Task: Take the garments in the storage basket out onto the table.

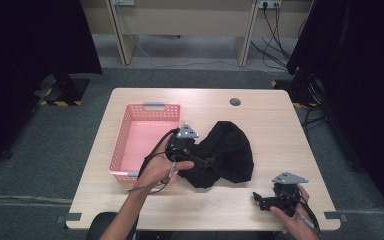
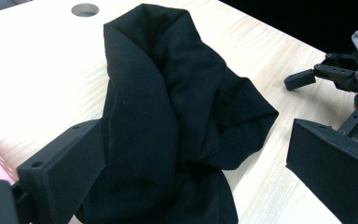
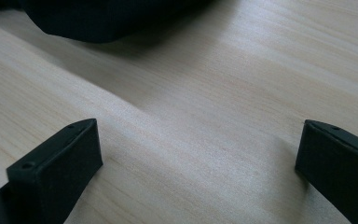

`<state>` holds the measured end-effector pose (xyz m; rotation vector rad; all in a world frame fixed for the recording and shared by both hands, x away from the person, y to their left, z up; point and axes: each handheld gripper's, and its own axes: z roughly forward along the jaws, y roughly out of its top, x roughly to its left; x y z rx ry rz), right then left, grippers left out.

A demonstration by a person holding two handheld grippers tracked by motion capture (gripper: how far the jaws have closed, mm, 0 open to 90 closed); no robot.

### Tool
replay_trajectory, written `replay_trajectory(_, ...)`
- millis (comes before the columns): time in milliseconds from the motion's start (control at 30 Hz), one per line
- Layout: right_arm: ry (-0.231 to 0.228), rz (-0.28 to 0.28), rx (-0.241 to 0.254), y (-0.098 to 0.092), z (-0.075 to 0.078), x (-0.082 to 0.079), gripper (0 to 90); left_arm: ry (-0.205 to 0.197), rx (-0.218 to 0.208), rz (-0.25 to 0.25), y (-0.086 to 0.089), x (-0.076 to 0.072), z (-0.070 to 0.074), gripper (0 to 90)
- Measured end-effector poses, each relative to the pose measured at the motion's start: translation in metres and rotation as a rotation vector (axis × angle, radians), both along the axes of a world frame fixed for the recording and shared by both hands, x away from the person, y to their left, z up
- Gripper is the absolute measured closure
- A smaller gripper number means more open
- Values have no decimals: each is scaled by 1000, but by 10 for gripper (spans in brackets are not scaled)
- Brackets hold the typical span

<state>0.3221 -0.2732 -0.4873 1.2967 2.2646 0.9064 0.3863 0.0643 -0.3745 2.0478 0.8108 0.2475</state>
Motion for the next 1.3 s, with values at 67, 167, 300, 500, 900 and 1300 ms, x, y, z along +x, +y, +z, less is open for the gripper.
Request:
replay_trajectory(67, 0, 1, 0, 0, 0, 0, 4, -1, -1, 2, 2, -1, 1, 37)
replay_trajectory(167, 1, 0, 1, 0, 0, 0, 4, -4, -3, 6, 4, -4, 1, 37)
replay_trajectory(300, 1, 0, 1, 0, 0, 0, 4, -7, 1, 7, 9, -7, 0, 37)
replay_trajectory(500, 1, 0, 2, 0, 0, 0, 4, -11, 2, 11, 16, -13, 0, 37)
replay_trajectory(900, 2, 0, 2, 0, 0, 0, 5, -12, 4, 15, 24, -22, -3, 37)
replay_trajectory(1300, 3, -1, 2, 0, 0, -1, 4, -14, 9, 8, 32, -33, -7, 37)
